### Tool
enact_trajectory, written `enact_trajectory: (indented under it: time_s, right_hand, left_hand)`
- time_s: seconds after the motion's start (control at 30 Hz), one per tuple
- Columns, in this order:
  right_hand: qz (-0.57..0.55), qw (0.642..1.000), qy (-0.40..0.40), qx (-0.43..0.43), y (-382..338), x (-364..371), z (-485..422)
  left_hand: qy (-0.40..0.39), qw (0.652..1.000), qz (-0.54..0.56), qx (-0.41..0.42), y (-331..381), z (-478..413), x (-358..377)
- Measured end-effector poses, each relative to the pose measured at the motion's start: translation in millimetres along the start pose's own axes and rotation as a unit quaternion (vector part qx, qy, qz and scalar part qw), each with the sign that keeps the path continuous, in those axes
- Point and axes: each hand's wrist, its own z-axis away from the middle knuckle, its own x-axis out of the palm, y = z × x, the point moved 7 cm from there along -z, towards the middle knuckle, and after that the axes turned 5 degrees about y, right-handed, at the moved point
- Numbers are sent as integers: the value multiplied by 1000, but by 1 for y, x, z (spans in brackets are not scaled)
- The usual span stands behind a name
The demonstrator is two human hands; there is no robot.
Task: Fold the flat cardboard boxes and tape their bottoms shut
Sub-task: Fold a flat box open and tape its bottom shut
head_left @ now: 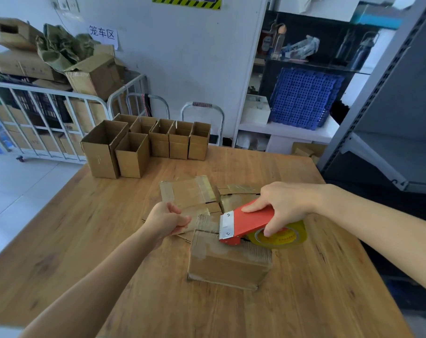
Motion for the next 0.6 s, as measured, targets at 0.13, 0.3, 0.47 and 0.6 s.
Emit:
enact_trajectory:
  time_s: [0.13,0.3,0.47,0.6]
  right_hand:
    - [19,1000,2,-3,-6,0,-2]
    - [44,999,13,1,-11,-1,-3]
    - [72,997,28,2,-13,-1,-7]
    - [72,997,28,1,-13,-2,-10]
  left_hand:
    - [20,999,20,-22,-18,-5,-2]
    - [14,989,123,-76,-47,-5,10]
    - [63,985,147,-71,-53,-4,21]
    - [144,985,93,-1,-53,1,18]
